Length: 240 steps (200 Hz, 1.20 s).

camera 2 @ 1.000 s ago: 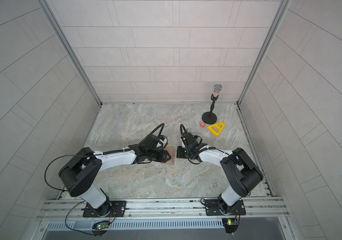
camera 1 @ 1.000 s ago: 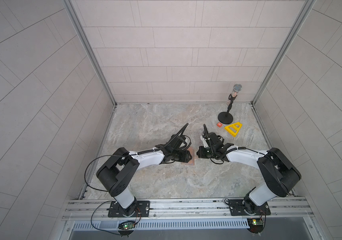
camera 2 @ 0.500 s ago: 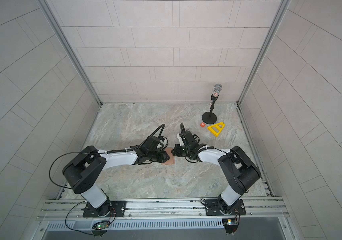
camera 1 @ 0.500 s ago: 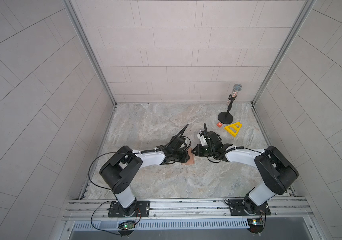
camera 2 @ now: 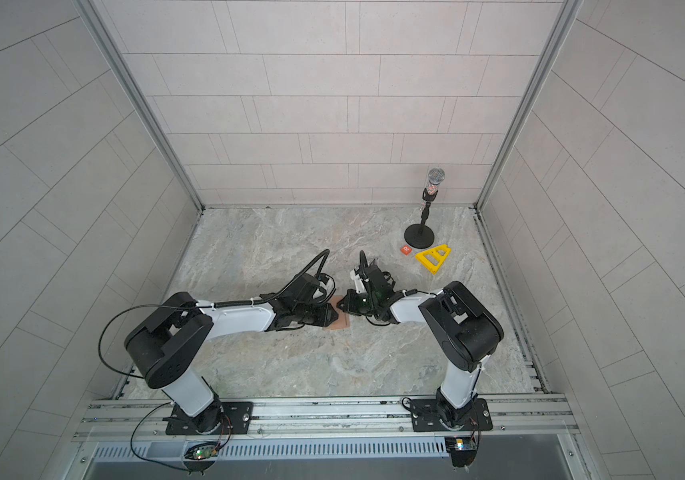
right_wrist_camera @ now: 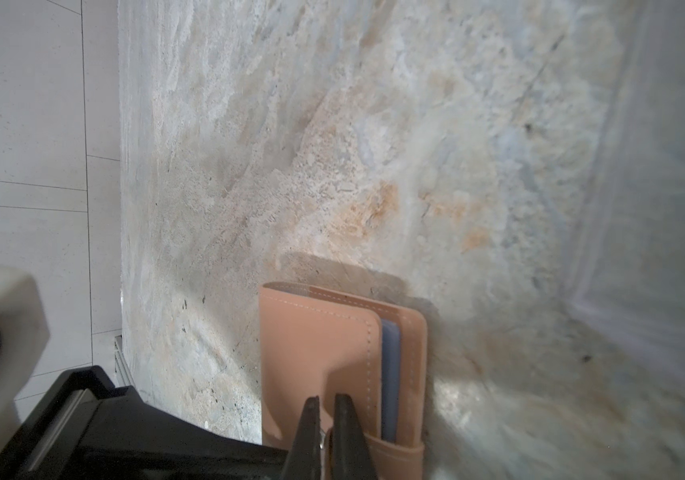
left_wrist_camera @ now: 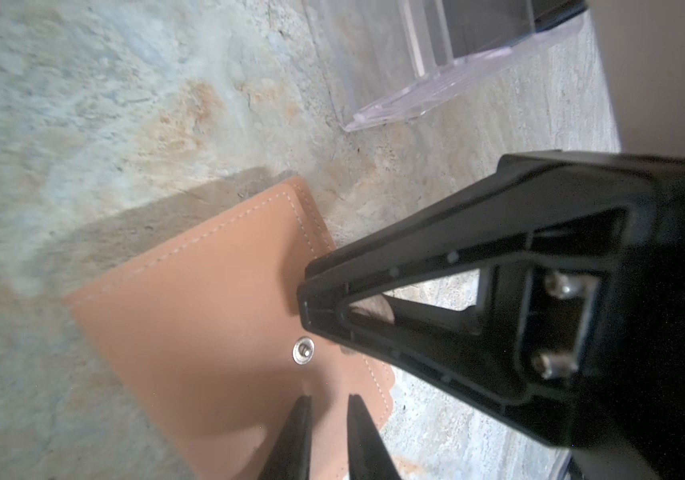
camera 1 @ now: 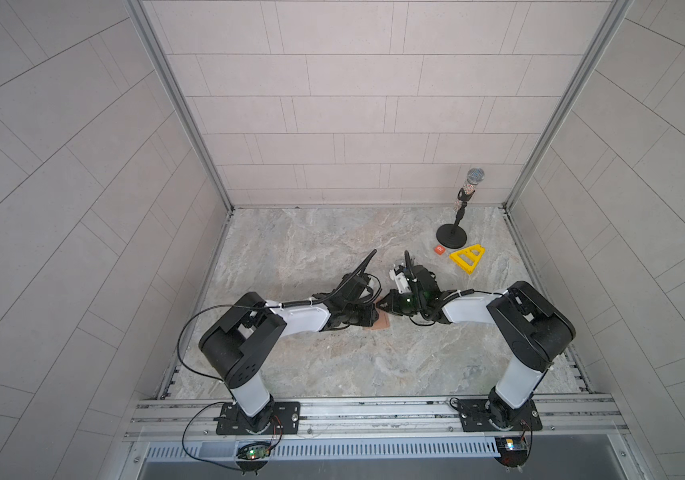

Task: Put the credit cards into the card holder

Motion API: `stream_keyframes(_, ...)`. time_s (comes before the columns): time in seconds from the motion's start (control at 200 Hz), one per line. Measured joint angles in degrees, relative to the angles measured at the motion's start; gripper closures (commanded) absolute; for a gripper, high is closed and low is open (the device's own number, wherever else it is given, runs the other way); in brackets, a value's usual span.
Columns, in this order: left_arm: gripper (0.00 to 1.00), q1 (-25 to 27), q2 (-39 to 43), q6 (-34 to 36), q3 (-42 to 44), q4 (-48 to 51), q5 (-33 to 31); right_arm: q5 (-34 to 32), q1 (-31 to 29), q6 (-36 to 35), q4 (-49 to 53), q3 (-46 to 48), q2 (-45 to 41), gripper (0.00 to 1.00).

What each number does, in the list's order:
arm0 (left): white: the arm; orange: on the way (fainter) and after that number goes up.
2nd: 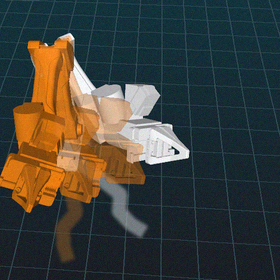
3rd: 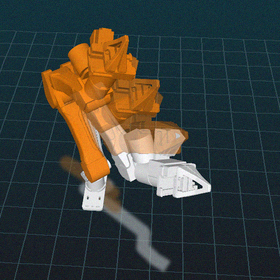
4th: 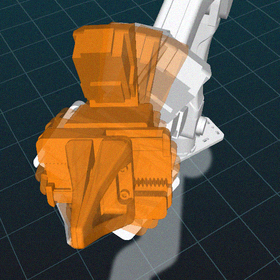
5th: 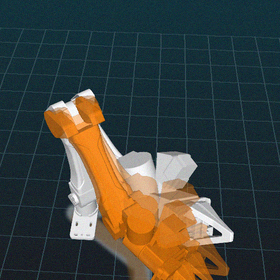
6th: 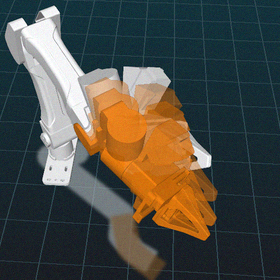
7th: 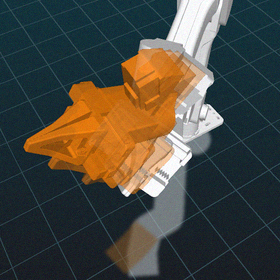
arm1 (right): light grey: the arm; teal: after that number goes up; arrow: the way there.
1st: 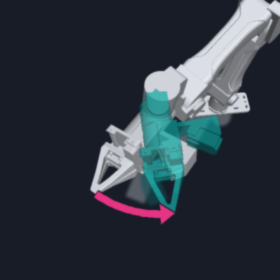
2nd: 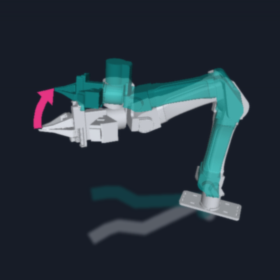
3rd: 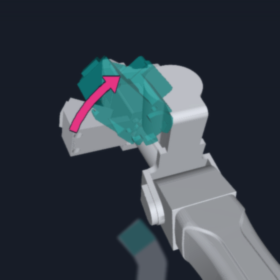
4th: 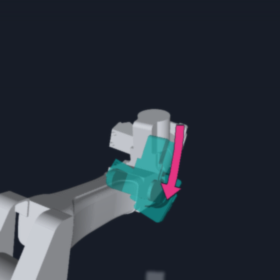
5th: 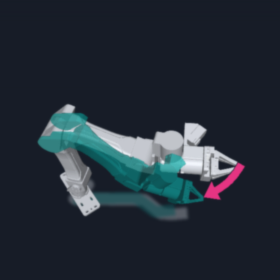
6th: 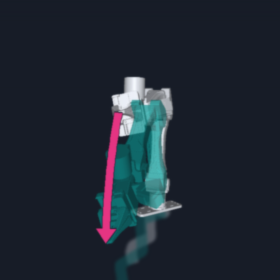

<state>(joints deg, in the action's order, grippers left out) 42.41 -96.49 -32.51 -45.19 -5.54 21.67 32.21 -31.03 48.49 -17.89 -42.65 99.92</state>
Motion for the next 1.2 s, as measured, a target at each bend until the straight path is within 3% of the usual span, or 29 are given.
stream_keyframes(0.16, 0.61, 0.00, 1.97, 0.28, 0.09, 1.75, 0.15, -0.33, -0.09, -0.28, -0.20, 0.00, 0.17, 0.99)
stream_keyframes(0.315, 0.61, 0.00, 5.73, 0.46, 0.22, 4.04, -1.62, -0.33, -0.09, -0.44, -0.96, 0.00, 0.59, 0.93)
stream_keyframes(0.561, 0.64, -0.15, 7.82, 0.46, 0.55, 7.41, -7.78, -0.28, -0.52, -0.68, -2.19, 0.00, 0.66, 0.71)
stream_keyframes(0.711, 0.65, -0.28, 7.80, 0.50, 0.96, 8.57, -8.98, -0.11, -0.76, -0.96, -3.08, 0.00, 0.66, 0.63)
stream_keyframes(1.041, 0.65, -0.28, 7.78, 1.16, 0.96, 8.90, -9.66, -0.07, -0.96, -0.98, -3.91, 0.00, 0.63, 0.60)
stream_keyframes(1.201, 0.65, -0.28, 7.43, 1.46, 0.96, 8.33, -9.31, -0.50, -1.11, -0.37, -4.28, 0.26, 0.63, 0.65)
